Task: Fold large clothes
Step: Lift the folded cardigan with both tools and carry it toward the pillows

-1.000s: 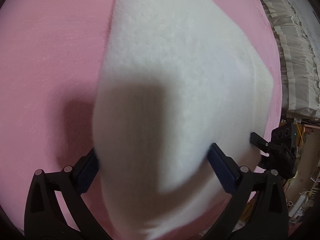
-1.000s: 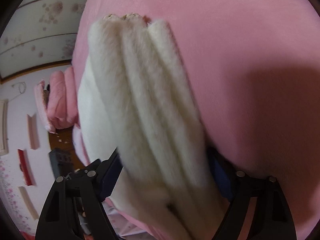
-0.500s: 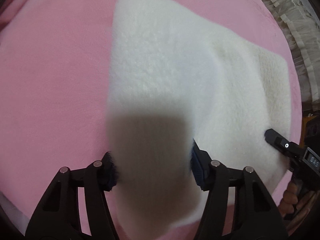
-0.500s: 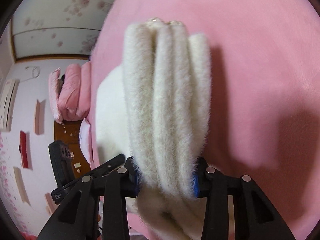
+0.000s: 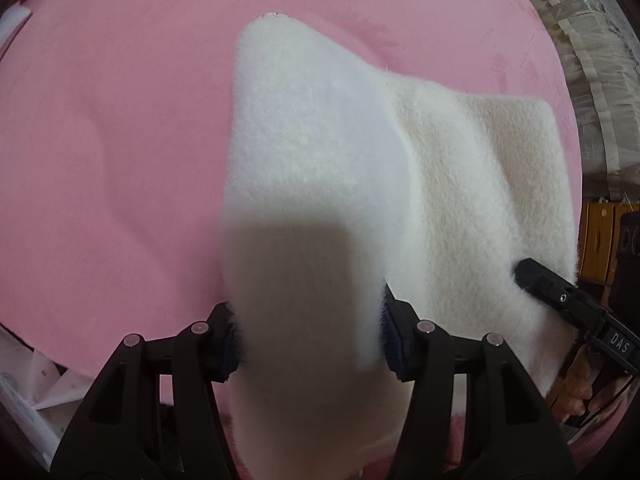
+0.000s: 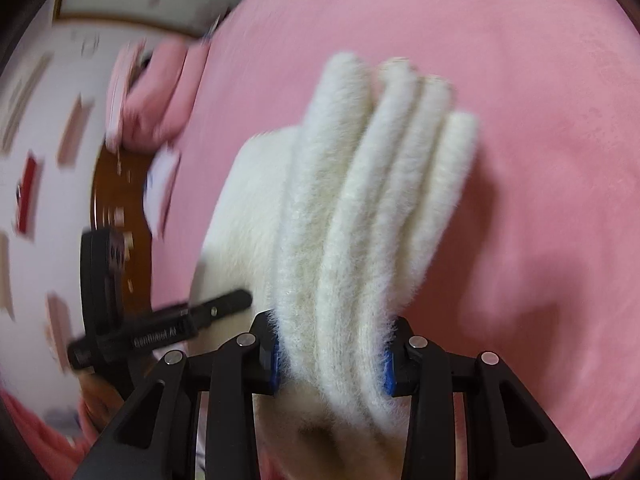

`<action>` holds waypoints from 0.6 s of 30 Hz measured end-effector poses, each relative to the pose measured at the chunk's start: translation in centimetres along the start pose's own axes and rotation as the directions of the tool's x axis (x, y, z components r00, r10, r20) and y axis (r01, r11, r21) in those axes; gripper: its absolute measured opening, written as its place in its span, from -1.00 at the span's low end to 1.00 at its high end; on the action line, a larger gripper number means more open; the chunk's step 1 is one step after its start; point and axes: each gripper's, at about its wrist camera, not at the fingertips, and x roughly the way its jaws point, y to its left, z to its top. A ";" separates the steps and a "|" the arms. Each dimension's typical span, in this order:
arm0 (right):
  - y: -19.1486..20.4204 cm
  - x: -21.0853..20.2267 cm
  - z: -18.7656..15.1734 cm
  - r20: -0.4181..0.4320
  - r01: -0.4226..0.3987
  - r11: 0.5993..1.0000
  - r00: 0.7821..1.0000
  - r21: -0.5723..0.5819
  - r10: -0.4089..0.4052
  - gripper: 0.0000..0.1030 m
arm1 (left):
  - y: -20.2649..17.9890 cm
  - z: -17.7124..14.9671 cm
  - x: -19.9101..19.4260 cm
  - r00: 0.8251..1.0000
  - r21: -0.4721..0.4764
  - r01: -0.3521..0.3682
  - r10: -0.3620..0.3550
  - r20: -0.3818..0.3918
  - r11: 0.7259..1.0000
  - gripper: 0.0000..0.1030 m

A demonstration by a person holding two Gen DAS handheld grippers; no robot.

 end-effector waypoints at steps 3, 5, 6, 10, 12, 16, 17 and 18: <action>5.2 3.3 -2.3 -0.084 0.006 0.999 0.996 -0.045 -0.010 -0.34 | 5.5 -2.5 -1.9 1.000 -0.008 0.006 -0.006 -0.018 1.000 0.03; 9.4 6.1 -3.5 -0.115 -0.005 0.999 0.993 -0.049 -0.001 -0.34 | 10.2 -3.4 -4.1 1.000 -0.005 -0.008 0.008 -0.017 1.000 0.03; 11.0 7.3 -3.8 -0.121 -0.013 0.999 0.993 -0.045 0.007 -0.34 | 13.6 -2.6 -5.4 1.000 0.005 -0.020 0.020 -0.010 1.000 0.03; 19.7 14.8 -4.8 -0.127 -0.099 0.995 0.987 -0.028 0.095 -0.34 | 24.5 -1.5 -10.3 0.993 0.027 -0.101 0.099 0.058 0.995 0.02; 24.6 19.1 -4.4 -0.122 -0.149 0.988 0.982 -0.040 0.143 -0.34 | 29.3 -0.3 -12.8 0.983 0.025 -0.152 0.149 0.105 0.988 0.02; 34.0 27.0 -2.6 -0.086 -0.250 0.962 0.967 -0.108 0.242 -0.34 | 38.3 3.0 -18.5 0.937 -0.005 -0.271 0.265 0.226 0.963 0.02; 36.6 28.6 -1.6 -0.075 -0.272 0.953 0.962 -0.133 0.264 -0.34 | 39.8 3.7 -19.8 0.924 -0.013 -0.294 0.287 0.253 0.956 0.02; 39.2 29.9 -0.7 -0.065 -0.288 0.944 0.957 -0.162 0.281 -0.34 | 42.0 4.1 -21.5 0.904 -0.026 -0.321 0.314 0.291 0.947 0.02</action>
